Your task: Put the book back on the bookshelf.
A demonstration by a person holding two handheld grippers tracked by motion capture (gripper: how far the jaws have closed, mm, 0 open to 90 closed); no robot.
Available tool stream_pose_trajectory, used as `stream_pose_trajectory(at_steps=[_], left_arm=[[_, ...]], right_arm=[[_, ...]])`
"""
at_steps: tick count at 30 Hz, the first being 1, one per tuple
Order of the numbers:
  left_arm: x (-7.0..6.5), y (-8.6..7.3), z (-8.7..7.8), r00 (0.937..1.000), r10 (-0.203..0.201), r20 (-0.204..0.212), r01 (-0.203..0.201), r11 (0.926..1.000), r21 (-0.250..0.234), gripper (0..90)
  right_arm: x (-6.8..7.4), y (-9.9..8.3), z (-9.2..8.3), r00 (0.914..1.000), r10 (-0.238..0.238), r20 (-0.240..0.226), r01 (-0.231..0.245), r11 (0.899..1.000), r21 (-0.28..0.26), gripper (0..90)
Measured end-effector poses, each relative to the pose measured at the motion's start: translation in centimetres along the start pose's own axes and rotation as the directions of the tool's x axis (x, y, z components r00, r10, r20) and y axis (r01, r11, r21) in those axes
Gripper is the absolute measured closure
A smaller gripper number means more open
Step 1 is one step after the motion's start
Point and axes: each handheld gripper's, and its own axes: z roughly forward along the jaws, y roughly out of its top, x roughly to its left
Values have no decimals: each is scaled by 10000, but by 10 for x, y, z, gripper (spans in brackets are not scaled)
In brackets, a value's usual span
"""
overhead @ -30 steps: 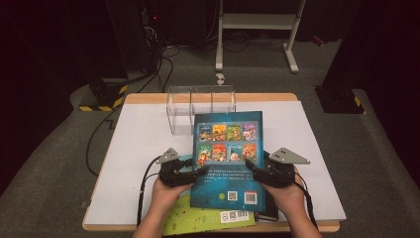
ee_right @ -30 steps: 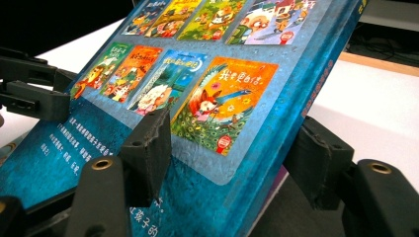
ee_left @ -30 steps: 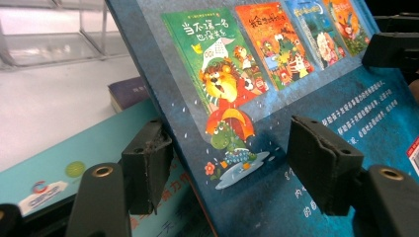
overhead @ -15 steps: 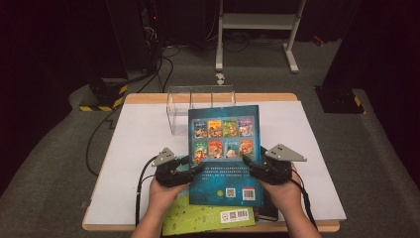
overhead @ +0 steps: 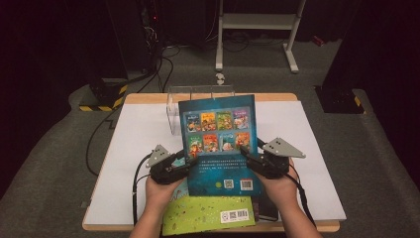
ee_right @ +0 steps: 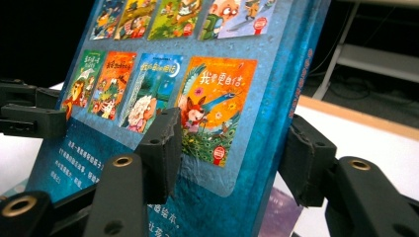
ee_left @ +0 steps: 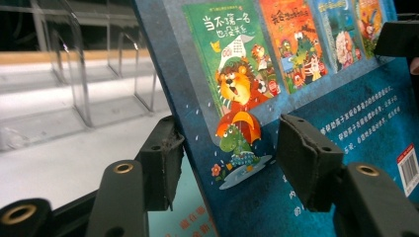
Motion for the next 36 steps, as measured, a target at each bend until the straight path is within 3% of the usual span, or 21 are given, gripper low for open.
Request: stream_pose_trajectory(at_steps=[5,13,16,19,22,29,36], left_arm=[[-4,3,-6,9996,275,-55,-278,9981,-543,485],[-9,8,-13,9967,768,-255,-795,9886,-1277,532],[-12,8,-15,9931,1117,-367,-1161,9807,-1571,561],[-15,9,-18,9855,1620,-510,-1686,9685,-1830,563],[-17,11,-20,9818,1806,-582,-1887,9619,-1977,564],[-16,11,-20,9822,1774,-614,-1864,9598,-2100,562],[-7,6,-16,9824,1696,-783,-1818,9643,-1924,559]], right_arm=[[7,7,-6,9997,-207,95,210,9990,-391,485],[17,15,-14,9996,-269,89,276,9955,-904,510],[20,17,-18,9992,-337,207,358,9933,-1101,528],[23,19,-19,9986,-458,280,488,9917,-1187,519],[25,19,-21,9983,-539,212,562,9897,-1316,512],[26,22,-18,9978,-595,307,632,9880,-1411,516],[27,19,-11,9969,-720,331,756,9894,-1238,511]])
